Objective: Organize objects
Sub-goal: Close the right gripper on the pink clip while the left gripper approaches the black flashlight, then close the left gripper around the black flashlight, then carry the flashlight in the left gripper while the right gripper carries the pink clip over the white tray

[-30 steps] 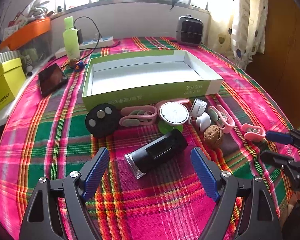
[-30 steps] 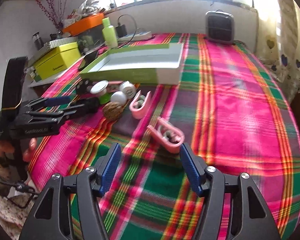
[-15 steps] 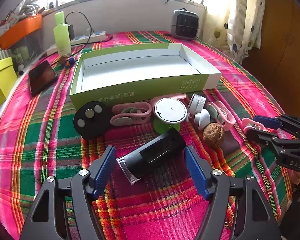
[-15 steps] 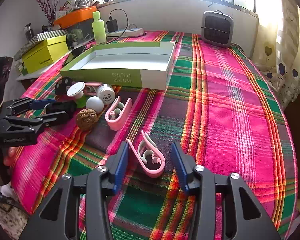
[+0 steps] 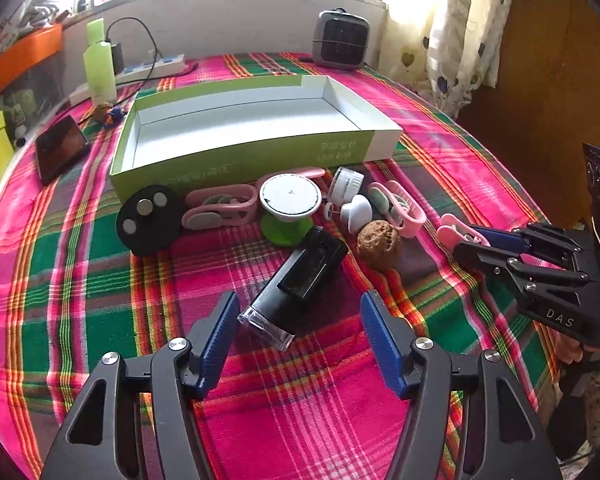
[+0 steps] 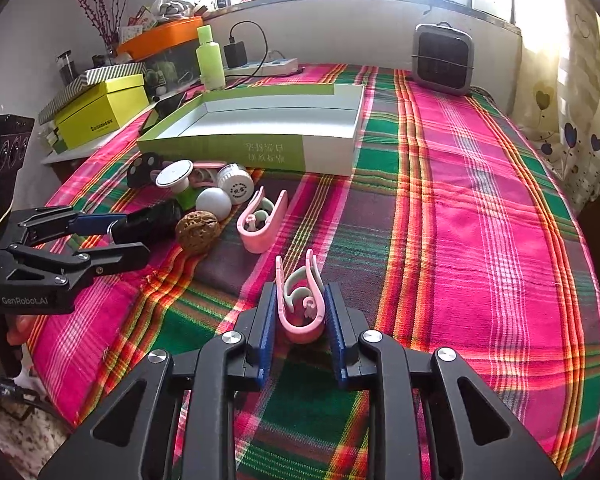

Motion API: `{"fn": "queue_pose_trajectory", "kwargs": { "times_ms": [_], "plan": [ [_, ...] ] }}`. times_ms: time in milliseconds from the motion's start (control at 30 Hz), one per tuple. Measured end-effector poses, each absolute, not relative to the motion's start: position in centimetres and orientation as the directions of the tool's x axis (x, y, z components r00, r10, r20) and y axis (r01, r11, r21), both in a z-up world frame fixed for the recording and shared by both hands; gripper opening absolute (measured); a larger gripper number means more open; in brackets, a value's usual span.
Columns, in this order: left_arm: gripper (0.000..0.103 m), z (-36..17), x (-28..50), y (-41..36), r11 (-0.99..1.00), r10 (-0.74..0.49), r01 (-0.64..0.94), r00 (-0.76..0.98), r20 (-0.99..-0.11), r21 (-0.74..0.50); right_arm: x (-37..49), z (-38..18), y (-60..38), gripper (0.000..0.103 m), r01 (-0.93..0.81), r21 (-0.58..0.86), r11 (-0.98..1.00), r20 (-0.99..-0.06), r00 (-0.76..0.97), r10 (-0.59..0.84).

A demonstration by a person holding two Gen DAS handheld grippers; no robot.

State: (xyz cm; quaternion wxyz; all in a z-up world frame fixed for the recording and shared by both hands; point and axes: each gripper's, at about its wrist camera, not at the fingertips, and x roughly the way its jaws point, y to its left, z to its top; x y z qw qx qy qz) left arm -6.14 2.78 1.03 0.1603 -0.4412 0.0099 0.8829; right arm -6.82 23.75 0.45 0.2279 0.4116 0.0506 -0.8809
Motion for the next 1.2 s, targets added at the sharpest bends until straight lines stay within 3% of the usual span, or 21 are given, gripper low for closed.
{"fn": "queue_pose_trajectory", "kwargs": {
  "times_ms": [367,767,1200],
  "plan": [
    [0.059,0.8,-7.3,3.8,-0.943,0.212,-0.334,-0.579,-0.787,-0.009,-7.4,0.4,23.0,0.025,0.414,0.082,-0.906,-0.749,-0.575,-0.331],
    [0.034,0.9,-7.4,4.1,-0.938,0.218,-0.345,-0.586,-0.781,-0.002,-7.7,0.4,22.4,0.025,0.401,0.055,-0.915,-0.754,-0.584,-0.301],
    [0.026,1.1,-7.6,3.5,-0.947,0.223,-0.321,-0.582,-0.782,-0.032,-7.6,0.5,22.4,0.025,0.383,0.074,-0.921,-0.754,-0.582,-0.303]
  ]
}}
